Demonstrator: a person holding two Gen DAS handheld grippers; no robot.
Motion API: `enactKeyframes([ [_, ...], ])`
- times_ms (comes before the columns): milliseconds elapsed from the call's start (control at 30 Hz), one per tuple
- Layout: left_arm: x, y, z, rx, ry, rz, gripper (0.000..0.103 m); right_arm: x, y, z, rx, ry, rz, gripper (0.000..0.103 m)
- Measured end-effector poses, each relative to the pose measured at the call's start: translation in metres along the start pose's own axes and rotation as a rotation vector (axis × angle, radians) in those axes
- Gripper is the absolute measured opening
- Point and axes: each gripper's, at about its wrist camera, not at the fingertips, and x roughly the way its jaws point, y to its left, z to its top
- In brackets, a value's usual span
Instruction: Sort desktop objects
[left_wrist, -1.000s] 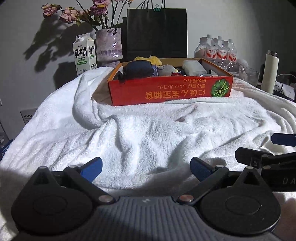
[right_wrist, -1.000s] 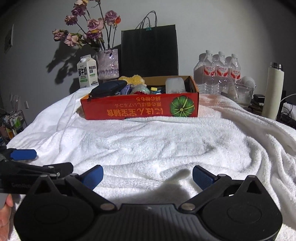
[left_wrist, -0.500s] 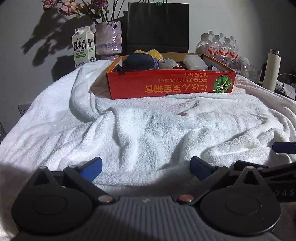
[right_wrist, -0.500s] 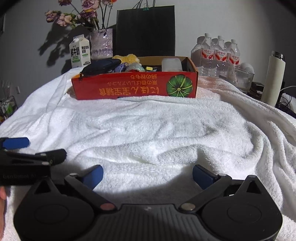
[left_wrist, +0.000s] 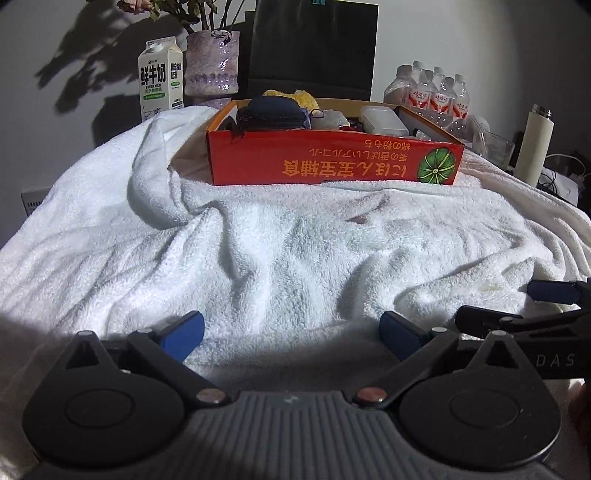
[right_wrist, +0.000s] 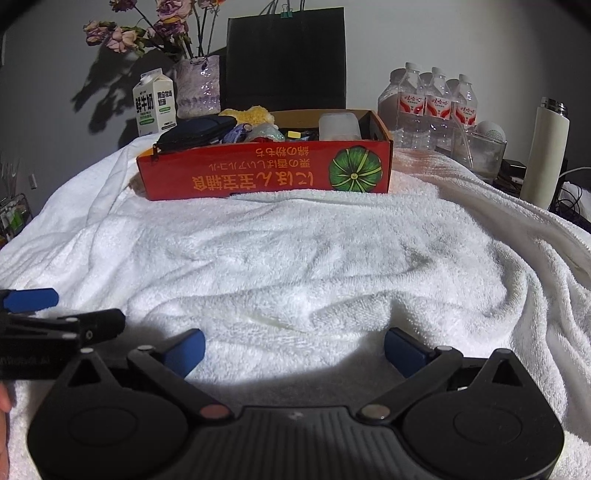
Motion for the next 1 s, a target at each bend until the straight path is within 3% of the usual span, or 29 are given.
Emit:
enactKeyframes([
  [133,-0.005,-0.006,-0.003,0.051,-0.019,0.038,0.103,0.000,-0.001,0.000,0.004,0.002,0.002,0.103],
  [333,0.002,0.007,-0.001,-0.026,0.007,-0.021,0.103,0.001,0.003,0.000,-0.018,0.006,-0.012,0.103],
  [1000,0.004,0.006,0.000,-0.034,0.009,-0.027,0.103,0.004,0.004,0.002,0.002,0.006,-0.024,0.103],
])
